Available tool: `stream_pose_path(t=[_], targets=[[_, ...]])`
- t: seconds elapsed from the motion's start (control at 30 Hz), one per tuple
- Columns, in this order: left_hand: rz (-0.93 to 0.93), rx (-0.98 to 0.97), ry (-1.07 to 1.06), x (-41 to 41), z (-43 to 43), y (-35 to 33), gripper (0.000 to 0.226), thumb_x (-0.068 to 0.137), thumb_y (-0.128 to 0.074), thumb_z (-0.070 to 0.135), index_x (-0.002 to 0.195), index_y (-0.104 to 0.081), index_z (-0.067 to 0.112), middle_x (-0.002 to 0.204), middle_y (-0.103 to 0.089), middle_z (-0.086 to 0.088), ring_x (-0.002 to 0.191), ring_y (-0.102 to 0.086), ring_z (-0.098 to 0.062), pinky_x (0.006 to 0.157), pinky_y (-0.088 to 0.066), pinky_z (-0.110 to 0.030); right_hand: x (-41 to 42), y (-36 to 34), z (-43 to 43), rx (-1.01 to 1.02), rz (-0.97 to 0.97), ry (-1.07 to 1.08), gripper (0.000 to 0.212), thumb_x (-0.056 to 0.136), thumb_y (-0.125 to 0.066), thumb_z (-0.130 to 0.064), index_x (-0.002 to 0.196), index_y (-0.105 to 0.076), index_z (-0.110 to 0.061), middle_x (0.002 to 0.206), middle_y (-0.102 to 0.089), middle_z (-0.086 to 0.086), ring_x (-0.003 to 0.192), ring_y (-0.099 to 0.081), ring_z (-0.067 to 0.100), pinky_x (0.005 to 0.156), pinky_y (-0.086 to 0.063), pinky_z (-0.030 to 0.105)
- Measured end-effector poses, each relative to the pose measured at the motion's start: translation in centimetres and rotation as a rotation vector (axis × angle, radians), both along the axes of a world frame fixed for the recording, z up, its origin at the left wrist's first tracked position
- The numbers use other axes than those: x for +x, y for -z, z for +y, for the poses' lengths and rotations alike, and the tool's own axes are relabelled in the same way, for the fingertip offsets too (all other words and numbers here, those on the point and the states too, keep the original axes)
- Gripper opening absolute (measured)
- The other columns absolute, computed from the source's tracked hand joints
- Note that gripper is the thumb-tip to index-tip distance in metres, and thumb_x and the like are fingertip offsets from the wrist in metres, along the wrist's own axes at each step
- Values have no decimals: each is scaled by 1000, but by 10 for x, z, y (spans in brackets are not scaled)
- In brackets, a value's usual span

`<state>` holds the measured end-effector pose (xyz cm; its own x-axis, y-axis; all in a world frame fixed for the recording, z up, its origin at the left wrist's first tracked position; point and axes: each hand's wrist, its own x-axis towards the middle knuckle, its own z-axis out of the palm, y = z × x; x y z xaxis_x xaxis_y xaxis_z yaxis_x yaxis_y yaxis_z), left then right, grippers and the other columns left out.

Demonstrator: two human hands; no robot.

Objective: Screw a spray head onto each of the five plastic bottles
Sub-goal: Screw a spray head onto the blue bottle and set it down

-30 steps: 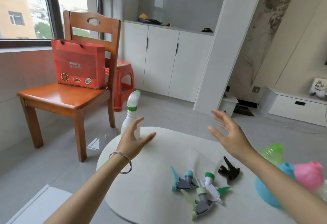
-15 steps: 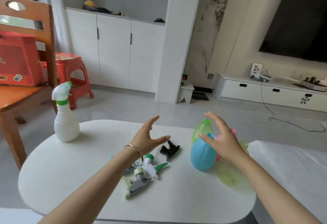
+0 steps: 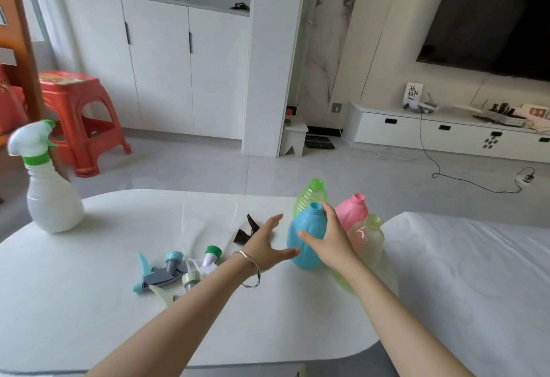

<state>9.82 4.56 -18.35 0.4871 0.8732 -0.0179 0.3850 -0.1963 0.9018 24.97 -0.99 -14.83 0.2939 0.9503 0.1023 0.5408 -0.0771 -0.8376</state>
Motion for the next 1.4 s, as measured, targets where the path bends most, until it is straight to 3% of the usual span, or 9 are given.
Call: stream_pose_path(t=[0.13, 0.27, 0.4, 0.63, 0.73, 0.93, 1.17, 1.33, 1.4], targets=[[-69, -48, 32, 10, -4, 8, 89, 77, -76, 23, 147, -22, 23, 150, -33, -1, 125, -44, -17, 92, -37, -17, -5, 10, 4, -22, -6, -3, 75, 82, -69, -20, 144, -27, -16, 146, -38, 3, 134, -37, 19, 110, -31, 32], [-34, 85, 60, 3, -5, 10, 84, 78, -75, 19, 145, -26, 25, 146, -38, 1, 133, -36, -16, 102, -31, -23, -6, 17, 2, -15, 53, 13, 78, 76, -75, -24, 140, -30, -22, 138, -46, 1, 126, -45, 20, 105, -38, 41], [23, 175, 151, -15, -7, 14, 83, 78, -74, 17, 143, -24, 35, 138, -40, 0, 131, -35, -13, 100, -32, -21, -9, 22, 1, 19, 89, 52, 75, 67, -82, -28, 127, -39, -25, 122, -53, -3, 114, -52, 17, 97, -44, 35], [-56, 284, 136, -41, -10, 2, 90, 74, -78, 19, 145, -23, 27, 143, -38, 6, 131, -40, -17, 108, -36, -28, -36, 7, 3, 45, 441, 63, 61, 68, -82, -24, 119, -49, -22, 112, -64, 0, 106, -61, 18, 88, -53, 36], [-151, 282, 26, -62, -6, -13, 92, 66, -85, 21, 140, -30, 17, 134, -45, 2, 118, -52, -19, 96, -47, -23, -54, -16, 3, 25, 641, -39, 63, 67, -81, -29, 121, -50, -25, 118, -64, 2, 103, -63, 16, 84, -57, 39], [-407, 69, -81, -123, -12, -38, 81, 52, -87, 36, 119, -40, 36, 117, -56, 2, 87, -69, -5, 63, -56, -21, -100, -29, 6, -108, 914, -339, 64, 68, -72, -41, 126, -50, -24, 120, -65, 7, 107, -64, 23, 84, -55, 39], [-479, -14, -326, -220, -9, -31, 82, 48, -80, 49, 121, -45, 34, 118, -61, -4, 94, -66, -9, 65, -54, -17, -145, -13, 24, -152, 741, -402, 59, 72, -72, -35, 126, -49, -25, 129, -59, 2, 114, -61, 16, 96, -50, 33], [-482, -29, -451, -283, -7, -21, 80, 47, -78, 54, 119, -47, 39, 113, -63, 5, 91, -64, 0, 62, -53, -16, -167, 10, 38, -115, 364, -419, 47, 79, -73, -24, 119, -49, -32, 130, -53, -5, 114, -56, 10, 92, -47, 23], [-497, -50, -475, -296, -3, -19, 81, 48, -77, 54, 122, -46, 38, 115, -63, 7, 100, -63, -6, 73, -54, -23, -177, 19, 43, -130, 246, -457, 49, 78, -74, -28, 119, -50, -33, 131, -52, -9, 118, -52, 8, 94, -42, 22]])
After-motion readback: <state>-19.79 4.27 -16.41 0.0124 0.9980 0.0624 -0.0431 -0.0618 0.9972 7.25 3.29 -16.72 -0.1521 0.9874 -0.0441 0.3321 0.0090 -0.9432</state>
